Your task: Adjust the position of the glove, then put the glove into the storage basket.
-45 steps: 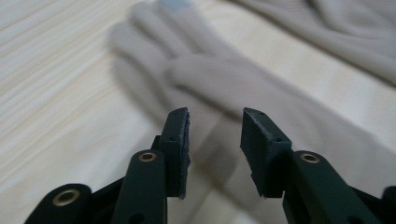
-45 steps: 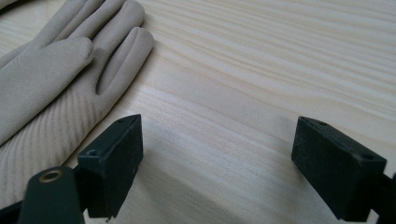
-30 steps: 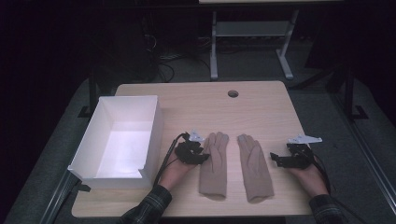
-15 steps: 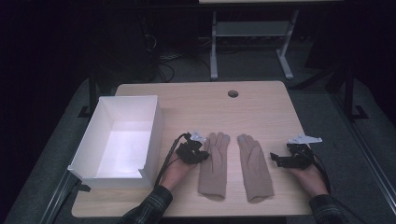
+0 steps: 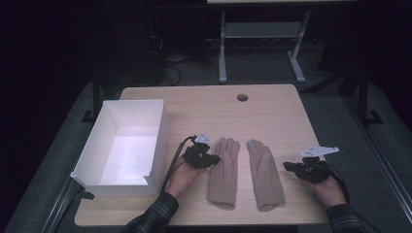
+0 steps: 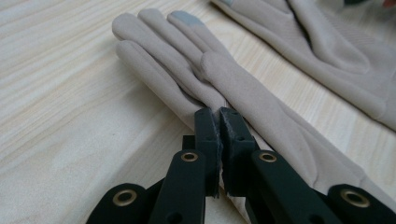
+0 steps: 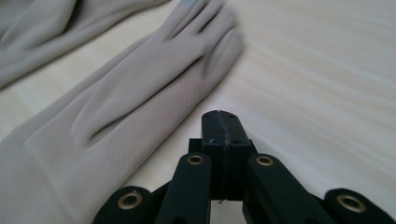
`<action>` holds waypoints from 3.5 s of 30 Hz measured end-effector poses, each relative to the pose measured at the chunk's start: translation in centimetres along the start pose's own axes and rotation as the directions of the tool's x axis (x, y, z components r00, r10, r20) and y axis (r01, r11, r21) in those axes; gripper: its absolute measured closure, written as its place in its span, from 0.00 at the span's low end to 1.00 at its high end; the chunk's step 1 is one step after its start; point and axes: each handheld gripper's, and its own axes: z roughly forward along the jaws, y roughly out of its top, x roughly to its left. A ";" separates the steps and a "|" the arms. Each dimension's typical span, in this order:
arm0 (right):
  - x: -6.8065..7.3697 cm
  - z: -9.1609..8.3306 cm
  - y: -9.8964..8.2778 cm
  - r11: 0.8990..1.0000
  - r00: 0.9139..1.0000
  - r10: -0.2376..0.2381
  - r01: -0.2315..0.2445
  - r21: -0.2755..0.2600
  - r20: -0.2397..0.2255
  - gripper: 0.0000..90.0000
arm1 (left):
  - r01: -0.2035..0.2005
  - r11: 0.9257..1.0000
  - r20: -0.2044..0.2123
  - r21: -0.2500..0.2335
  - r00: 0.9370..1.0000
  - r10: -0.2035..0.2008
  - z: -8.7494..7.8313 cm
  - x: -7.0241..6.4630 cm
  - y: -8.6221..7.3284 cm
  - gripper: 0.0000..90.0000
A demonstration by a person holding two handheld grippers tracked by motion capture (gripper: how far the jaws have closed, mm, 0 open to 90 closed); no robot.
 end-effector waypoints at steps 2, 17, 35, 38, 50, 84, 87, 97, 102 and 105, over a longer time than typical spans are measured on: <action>0.4 0.3 0.1 1.000 0.999 -0.012 0.012 0.009 -0.033 1.00 | 0.000 1.000 0.011 0.003 1.000 0.000 -0.2 0.1 0.1 0.96; 2.0 1.7 0.6 0.997 0.989 -0.051 0.059 0.056 -0.142 1.00 | 0.016 0.999 0.069 -0.046 0.998 -0.013 -0.7 -0.2 0.9 0.96; 4.0 3.2 1.6 0.991 0.975 -0.104 0.117 0.057 -0.198 1.00 | 0.017 0.997 0.089 -0.070 0.996 -0.011 -0.2 -0.4 2.1 0.96; 4.0 3.5 1.7 0.991 0.973 -0.109 0.122 0.051 -0.204 1.00 | 0.014 0.997 0.093 -0.070 0.996 -0.007 -0.1 -0.3 2.4 0.96; 4.3 4.0 2.1 0.992 0.971 -0.103 0.116 0.050 -0.215 1.00 | 0.015 0.994 0.111 -0.107 0.994 -0.003 0.5 -0.3 4.0 0.96; 5.3 5.3 3.0 0.990 0.962 -0.120 0.133 0.039 -0.245 1.00 | -0.037 0.994 0.174 -0.107 0.983 0.055 3.1 -3.0 5.9 0.96; 5.7 5.6 3.2 0.990 0.962 -0.118 0.132 0.040 -0.246 1.00 | -0.046 0.995 0.179 -0.093 0.982 0.062 3.5 -3.3 5.8 0.96; 6.5 6.2 3.6 0.989 0.958 -0.132 0.145 0.033 -0.253 1.00 | -0.058 0.996 0.195 -0.069 0.978 0.071 5.0 -4.1 5.2 0.95; 6.4 6.2 3.6 0.989 0.958 -0.129 0.142 0.032 -0.255 1.00 | -0.061 0.996 0.203 -0.068 0.976 0.074 5.3 -4.4 5.2 0.94; 6.4 6.2 3.6 0.990 0.959 -0.127 0.140 0.032 -0.254 1.00 | -0.061 0.995 0.204 -0.075 0.976 0.076 5.4 -4.5 5.3 0.96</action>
